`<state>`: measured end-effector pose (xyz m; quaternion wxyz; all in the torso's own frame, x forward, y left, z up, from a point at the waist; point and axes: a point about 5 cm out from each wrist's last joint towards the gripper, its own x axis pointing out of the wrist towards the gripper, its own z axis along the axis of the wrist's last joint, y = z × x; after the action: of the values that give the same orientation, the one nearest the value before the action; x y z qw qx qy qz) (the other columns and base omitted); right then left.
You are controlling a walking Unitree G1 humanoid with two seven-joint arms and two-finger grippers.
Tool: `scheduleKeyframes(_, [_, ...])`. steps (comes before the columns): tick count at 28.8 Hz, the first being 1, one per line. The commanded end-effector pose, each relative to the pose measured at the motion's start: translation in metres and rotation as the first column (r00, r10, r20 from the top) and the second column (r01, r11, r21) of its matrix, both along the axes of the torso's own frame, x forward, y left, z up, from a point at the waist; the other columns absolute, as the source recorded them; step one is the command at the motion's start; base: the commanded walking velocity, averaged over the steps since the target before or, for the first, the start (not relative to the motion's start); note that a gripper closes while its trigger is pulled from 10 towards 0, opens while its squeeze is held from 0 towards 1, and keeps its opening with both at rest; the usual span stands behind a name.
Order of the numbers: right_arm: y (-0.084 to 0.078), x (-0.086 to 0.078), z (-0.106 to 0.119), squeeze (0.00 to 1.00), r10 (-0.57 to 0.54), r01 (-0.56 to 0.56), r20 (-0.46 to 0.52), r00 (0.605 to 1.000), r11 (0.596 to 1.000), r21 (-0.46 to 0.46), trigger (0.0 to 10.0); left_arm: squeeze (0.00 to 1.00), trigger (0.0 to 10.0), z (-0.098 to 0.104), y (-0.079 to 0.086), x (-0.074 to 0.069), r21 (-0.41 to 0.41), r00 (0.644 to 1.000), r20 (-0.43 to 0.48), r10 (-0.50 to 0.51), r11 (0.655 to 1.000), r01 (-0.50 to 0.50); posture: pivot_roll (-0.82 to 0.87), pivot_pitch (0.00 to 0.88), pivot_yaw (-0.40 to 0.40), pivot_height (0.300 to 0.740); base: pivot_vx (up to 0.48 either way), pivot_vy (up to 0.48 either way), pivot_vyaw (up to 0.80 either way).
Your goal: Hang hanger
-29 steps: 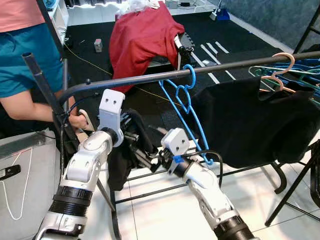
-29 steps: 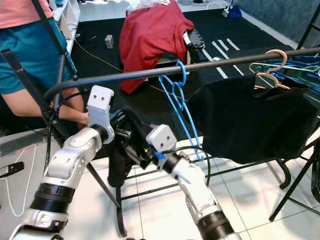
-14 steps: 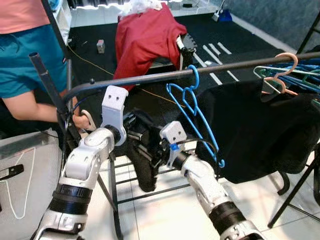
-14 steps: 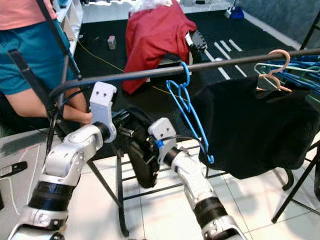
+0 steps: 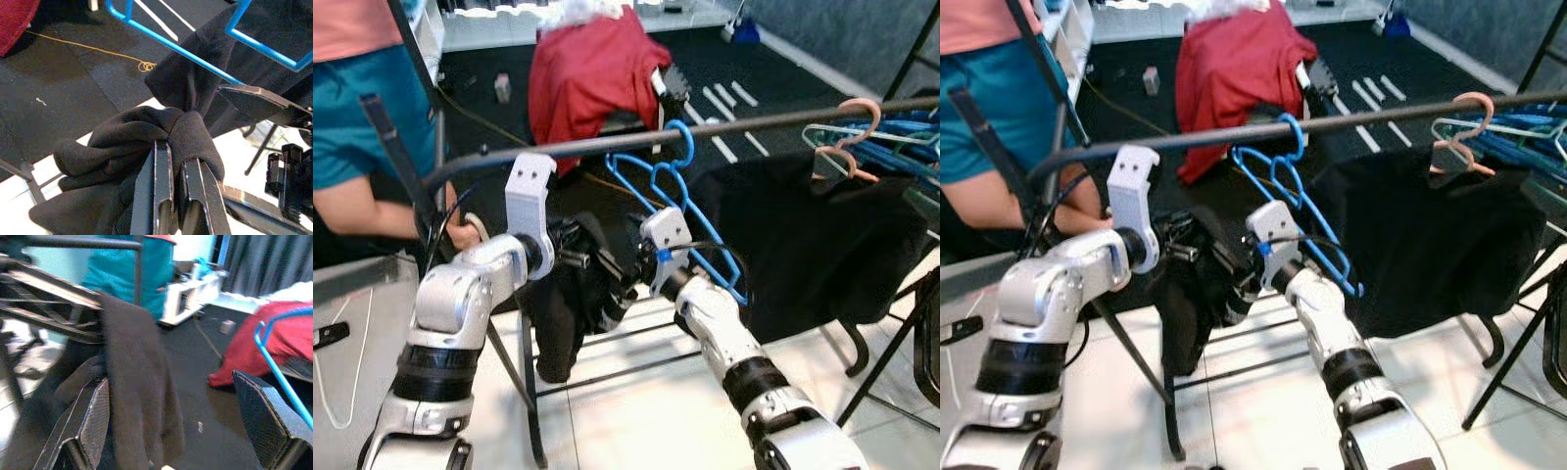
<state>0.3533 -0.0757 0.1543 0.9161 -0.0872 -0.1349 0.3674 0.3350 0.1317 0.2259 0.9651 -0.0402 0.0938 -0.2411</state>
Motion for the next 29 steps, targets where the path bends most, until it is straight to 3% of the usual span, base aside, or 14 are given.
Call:
scheduleKeyframes(1, [-0.001,-0.004,-0.009,0.0,0.0,0.001,0.012,1.0,0.998,-0.064,10.0,0.0,10.0,0.025,0.012,0.0,-0.011,0.997,0.071,0.024,1.0,-0.023,0.0,0.171,0.017,0.74,0.0,0.0,0.0])
scheduleKeyframes(3, [-0.001,-0.004,-0.009,0.0,0.0,0.001,0.012,1.0,0.998,-0.064,10.0,0.0,10.0,0.025,0.012,0.0,-0.011,0.997,0.071,0.024,1.0,-0.023,0.0,0.171,0.017,0.74,0.0,0.0,0.0])
scheduleKeyframes(4, [-0.01,-0.001,-0.015,0.0,-0.109,0.11,0.014,0.994,0.988,-0.112,10.0,0.0,10.0,0.028,0.016,0.0,-0.004,0.997,0.07,0.025,1.0,-0.025,0.0,0.17,0.014,0.74,0.0,0.0,0.0])
scheduleKeyframes(5, [-0.01,-0.001,-0.015,0.0,-0.109,0.11,0.014,0.994,0.988,-0.112,10.0,0.0,10.0,0.028,0.016,0.0,-0.004,0.997,0.07,0.025,1.0,-0.025,0.0,0.17,0.014,0.74,0.0,0.0,0.0])
scheduleKeyframes(6, [-0.016,0.002,-0.019,0.0,-0.176,0.173,-0.014,0.984,0.977,-0.121,10.0,0.0,10.0,0.028,0.02,0.0,0.016,0.997,0.067,0.033,0.999,-0.034,0.0,0.167,0.016,0.74,0.0,0.0,0.0])
scheduleKeyframes(13, [-0.018,0.001,-0.016,0.0,-0.169,0.167,-0.07,0.983,0.986,-0.027,10.0,0.0,10.0,0.024,0.029,0.003,0.094,0.994,0.074,0.079,0.992,-0.086,-0.02,0.177,0.025,0.74,0.0,0.0,0.0])
scheduleKeyframes(14, [-0.017,-0.004,-0.014,0.0,-0.111,0.115,-0.086,0.99,0.993,0.04,10.0,0.0,10.0,0.025,0.033,0.006,0.107,0.991,0.077,0.108,0.988,-0.115,-0.03,0.17,0.035,0.74,0.0,0.0,0.0])
scheduleKeyframes(15, [-0.019,-0.015,-0.021,0.0,0.013,0.003,-0.136,0.991,0.993,0.118,10.0,0.0,10.0,0.032,0.029,0.006,0.082,0.994,0.076,0.08,0.993,-0.087,-0.04,0.173,0.026,0.74,0.0,0.0,0.0])
scheduleKeyframes(17, [-0.019,-0.017,-0.024,0.0,0.046,-0.023,-0.16,0.986,0.989,0.143,10.0,0.0,10.0,0.033,0.028,0.005,0.081,0.995,0.079,0.064,0.994,-0.07,-0.04,0.173,0.026,0.74,0.0,0.0,0.0])
scheduleKeyframes(19, [-0.013,-0.027,-0.025,0.0,0.202,-0.155,-0.201,0.959,0.961,0.23,10.0,0.0,10.0,0.032,0.026,0.005,0.091,0.993,0.104,0.054,0.994,-0.064,-0.05,0.161,0.02,0.74,0.0,0.0,0.0])
scheduleKeyframes(25, [-0.013,-0.043,-0.025,0.0,0.335,-0.276,-0.225,0.915,0.926,0.258,10.0,0.0,10.0,0.032,0.026,0.012,0.071,0.986,0.133,0.106,0.991,-0.116,-0.07,0.155,0.004,0.74,0.0,0.0,0.0])
scheduleKeyframes(28, [-0.02,-0.045,-0.031,0.0,0.308,-0.256,-0.242,0.92,0.941,0.222,10.0,0.0,10.0,0.038,0.024,0.014,0.036,0.984,0.139,0.113,0.992,-0.119,-0.07,0.16,0.003,0.74,0.0,0.0,0.0])
scheduleKeyframes(29, [-0.024,-0.041,-0.035,0.0,0.244,-0.208,-0.227,0.943,0.963,0.174,10.0,0.0,10.0,0.041,0.02,0.013,0.016,0.986,0.138,0.097,0.995,-0.101,-0.08,0.147,0.0,0.74,0.0,0.0,0.0])
